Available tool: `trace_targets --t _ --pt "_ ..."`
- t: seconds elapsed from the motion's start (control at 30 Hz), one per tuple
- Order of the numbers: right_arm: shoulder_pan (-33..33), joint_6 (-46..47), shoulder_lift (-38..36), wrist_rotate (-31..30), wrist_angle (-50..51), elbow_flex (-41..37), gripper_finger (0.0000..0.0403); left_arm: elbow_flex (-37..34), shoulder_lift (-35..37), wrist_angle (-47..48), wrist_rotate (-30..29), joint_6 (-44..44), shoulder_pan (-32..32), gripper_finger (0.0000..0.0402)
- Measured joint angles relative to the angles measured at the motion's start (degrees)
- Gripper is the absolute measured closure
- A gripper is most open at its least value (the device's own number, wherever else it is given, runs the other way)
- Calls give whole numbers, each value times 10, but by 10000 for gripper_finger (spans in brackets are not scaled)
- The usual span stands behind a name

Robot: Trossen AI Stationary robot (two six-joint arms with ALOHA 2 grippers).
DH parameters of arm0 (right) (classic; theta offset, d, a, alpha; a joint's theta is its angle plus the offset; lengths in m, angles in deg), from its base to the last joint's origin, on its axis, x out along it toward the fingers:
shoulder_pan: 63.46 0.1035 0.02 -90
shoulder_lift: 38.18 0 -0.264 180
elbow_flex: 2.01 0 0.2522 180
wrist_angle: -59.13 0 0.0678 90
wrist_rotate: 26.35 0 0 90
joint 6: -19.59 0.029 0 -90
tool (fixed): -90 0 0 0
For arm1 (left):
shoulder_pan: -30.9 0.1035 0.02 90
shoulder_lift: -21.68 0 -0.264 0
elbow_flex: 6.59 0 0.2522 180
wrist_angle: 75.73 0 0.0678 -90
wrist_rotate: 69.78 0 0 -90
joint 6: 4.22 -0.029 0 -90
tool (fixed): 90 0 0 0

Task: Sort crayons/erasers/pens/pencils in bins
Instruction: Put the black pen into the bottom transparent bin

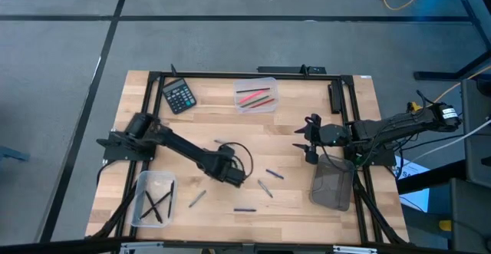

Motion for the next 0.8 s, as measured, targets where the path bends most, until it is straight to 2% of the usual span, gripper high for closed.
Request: trace_targets --t 0.07,0.13,0.3,0.37,0.43,0.53,0.63,0.73,0.8 --pt "0 1 0 0 -12 0 157 7 38 19 12 -4 -4 384" --pt "0 2 3 3 -33 0 157 7 74 85 33 -12 -13 385" --pt "0 1 13 29 -63 0 157 7 138 177 106 -135 -66 388" --pt "0 3 20 35 -75 0 157 7 157 219 149 -151 -97 388" --pt "0 4 26 36 -75 0 157 6 171 252 192 -120 -126 386" --pt "0 15 36 35 -74 0 157 7 187 287 247 -27 -171 384" --pt "0 16 50 35 -80 0 157 7 188 285 284 39 -226 384" --pt "0 17 61 36 -96 0 157 7 188 287 301 109 -278 383" --pt "0 18 68 37 -100 0 157 7 188 286 298 196 -304 383"
